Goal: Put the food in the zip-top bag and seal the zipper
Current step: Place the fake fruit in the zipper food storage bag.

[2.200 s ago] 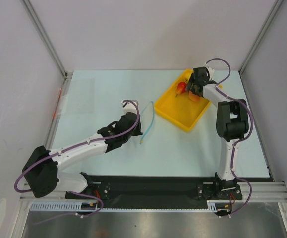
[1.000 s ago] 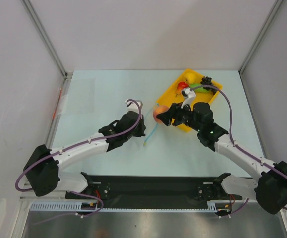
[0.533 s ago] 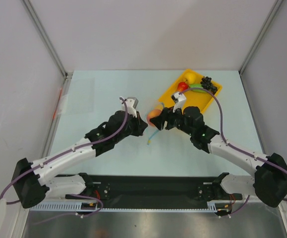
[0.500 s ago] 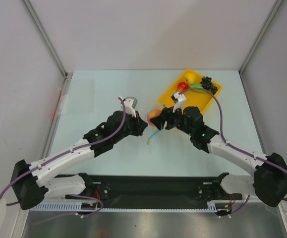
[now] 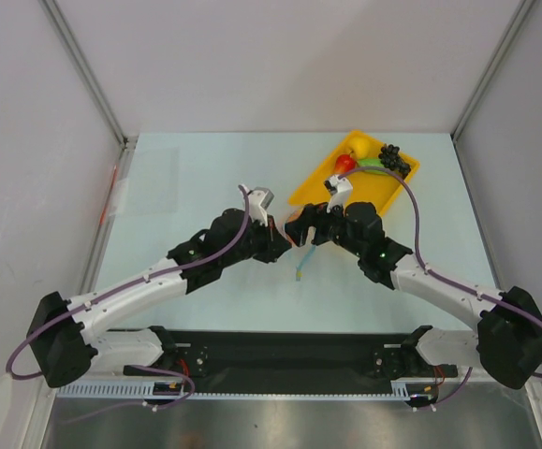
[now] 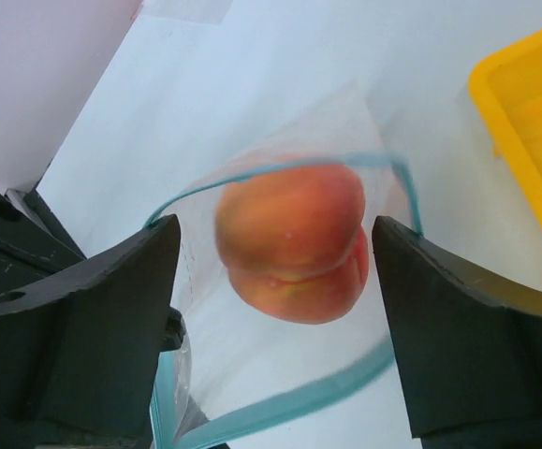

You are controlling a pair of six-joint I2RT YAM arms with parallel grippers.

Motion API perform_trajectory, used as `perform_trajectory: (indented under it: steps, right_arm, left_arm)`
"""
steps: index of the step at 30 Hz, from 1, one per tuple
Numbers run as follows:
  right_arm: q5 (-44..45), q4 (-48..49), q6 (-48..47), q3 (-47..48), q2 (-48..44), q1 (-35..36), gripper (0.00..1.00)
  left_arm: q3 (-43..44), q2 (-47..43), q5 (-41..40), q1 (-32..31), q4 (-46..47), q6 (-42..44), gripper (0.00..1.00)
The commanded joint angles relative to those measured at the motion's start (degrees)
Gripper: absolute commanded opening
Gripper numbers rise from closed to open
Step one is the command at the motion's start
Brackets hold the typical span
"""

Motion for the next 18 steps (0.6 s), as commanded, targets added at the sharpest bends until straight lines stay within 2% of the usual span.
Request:
perform_trajectory:
  steps: [1,4,8,15,18]
  right_arm:
    - [0.37,3.5,0.31,-1.06,-2.16,-0.02,0.89]
    - [1.42,2.54,-0.03,-1.06,-4.01,0.07,0.89]
    - [3.36,1.31,0.05,-0.98,-5.59,-0.11,0.79]
    - [10.82,-4.92,-0.83,0.43,-8.49,-0.81,0.75]
    - [14.07,-7.91,-0.57,1.83,-8.41,-3.53,0.71]
  left_arm:
    - [0.71,-1.23,-2.43,-0.06,1.34,-0.82,0.0]
    - [0.1,-1.41,-3.85,0.73,1.08,-1.87,0.0]
    - [-0.96,-2.2,-5.08,2.14,1.6,-3.19,0.0]
    - [-3.24,-3.35,-10.44,2.14,2.3,-3.72,0.0]
    - [-4.12,-2.74,-12.64,2.14,3.36,-4.07,0.0]
